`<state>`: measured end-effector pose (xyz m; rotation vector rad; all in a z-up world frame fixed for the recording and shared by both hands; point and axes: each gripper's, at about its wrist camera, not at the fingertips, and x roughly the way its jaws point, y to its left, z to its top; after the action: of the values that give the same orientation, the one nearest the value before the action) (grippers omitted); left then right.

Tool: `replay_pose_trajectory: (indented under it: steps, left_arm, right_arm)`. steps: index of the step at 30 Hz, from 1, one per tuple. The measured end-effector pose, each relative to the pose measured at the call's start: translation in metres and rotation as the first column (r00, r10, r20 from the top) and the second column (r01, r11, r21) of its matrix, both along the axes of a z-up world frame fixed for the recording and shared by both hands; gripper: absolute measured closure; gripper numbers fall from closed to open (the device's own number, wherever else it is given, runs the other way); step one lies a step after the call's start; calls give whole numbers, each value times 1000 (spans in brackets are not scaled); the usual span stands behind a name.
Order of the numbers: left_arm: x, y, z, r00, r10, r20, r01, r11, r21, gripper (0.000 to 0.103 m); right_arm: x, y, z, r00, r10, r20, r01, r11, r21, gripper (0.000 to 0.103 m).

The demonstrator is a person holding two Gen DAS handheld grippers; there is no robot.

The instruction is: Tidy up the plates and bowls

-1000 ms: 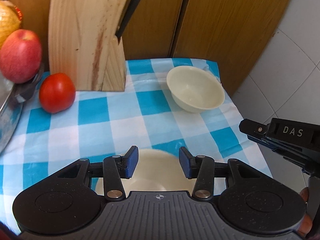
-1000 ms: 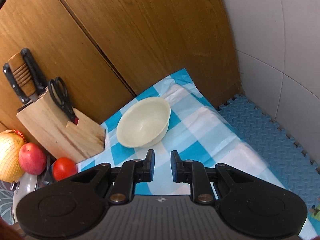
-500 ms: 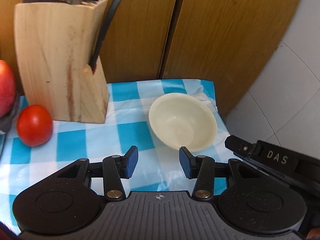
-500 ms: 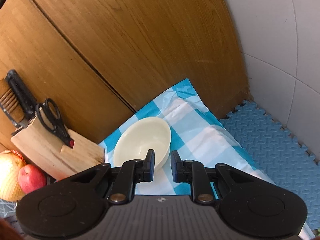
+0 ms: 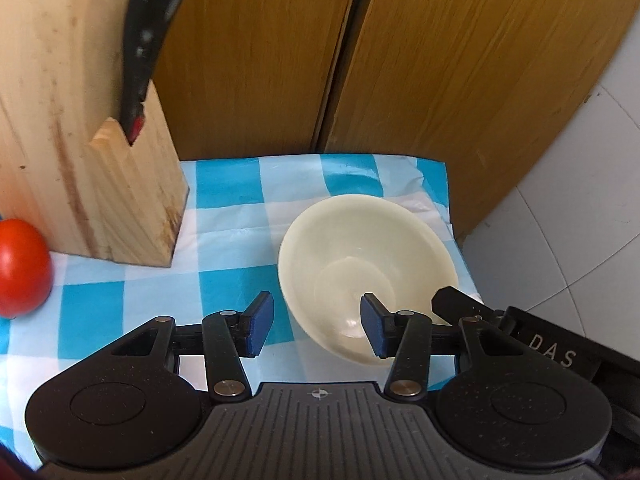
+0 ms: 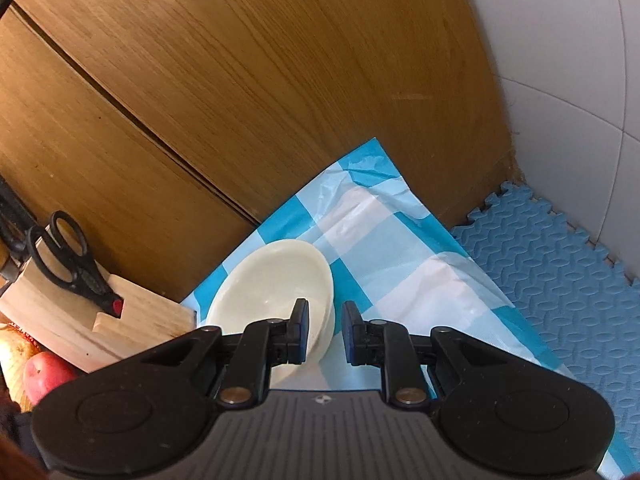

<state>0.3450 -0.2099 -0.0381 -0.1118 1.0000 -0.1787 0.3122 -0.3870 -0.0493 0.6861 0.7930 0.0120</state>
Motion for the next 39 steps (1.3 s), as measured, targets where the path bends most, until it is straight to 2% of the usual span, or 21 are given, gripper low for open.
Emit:
replay_pose_trajectory:
  steps: [2, 5, 7, 9, 12, 21, 27, 34, 39]
  left_arm:
    - [2, -1, -3, 1000, -4, 0, 4, 1000, 7, 51]
    - [5, 0, -7, 1000, 1, -14, -1, 1000, 6, 60]
    - [6, -1, -11, 1000, -8, -25, 8, 1000, 14, 64]
    - [5, -3, -14, 999, -21, -29, 22, 999, 31, 72]
    - [2, -3, -15, 999, -29, -23, 30, 999, 37, 74]
    - [-15, -6, 3, 998, -61, 28, 60, 996, 63, 75]
    - [-33, -3, 24, 996, -70, 53, 67, 996, 53, 73]
    - [-66, 7, 64, 989, -80, 122, 75, 996, 41, 72]
    - [-98, 18, 93, 983, -87, 161, 86, 996, 11, 70]
  right_arm:
    - [3, 2, -3, 1000, 5, -2, -5, 1000, -2, 85]
    - [7, 7, -7, 1000, 6, -15, -6, 1000, -14, 85]
    - [8, 9, -9, 1000, 21, -22, -21, 1000, -9, 88]
    - [8, 11, -9, 999, 30, -23, -31, 999, -29, 92]
    - [6, 10, -8, 999, 31, -27, -31, 999, -34, 92]
    - [-7, 11, 10, 999, 40, -4, -40, 998, -51, 92]
    - [-21, 14, 33, 998, 52, 22, -50, 997, -66, 92]
    - [-51, 24, 76, 994, 68, 91, -60, 994, -94, 92]
    - [-91, 32, 114, 983, 74, 166, -54, 991, -119, 92]
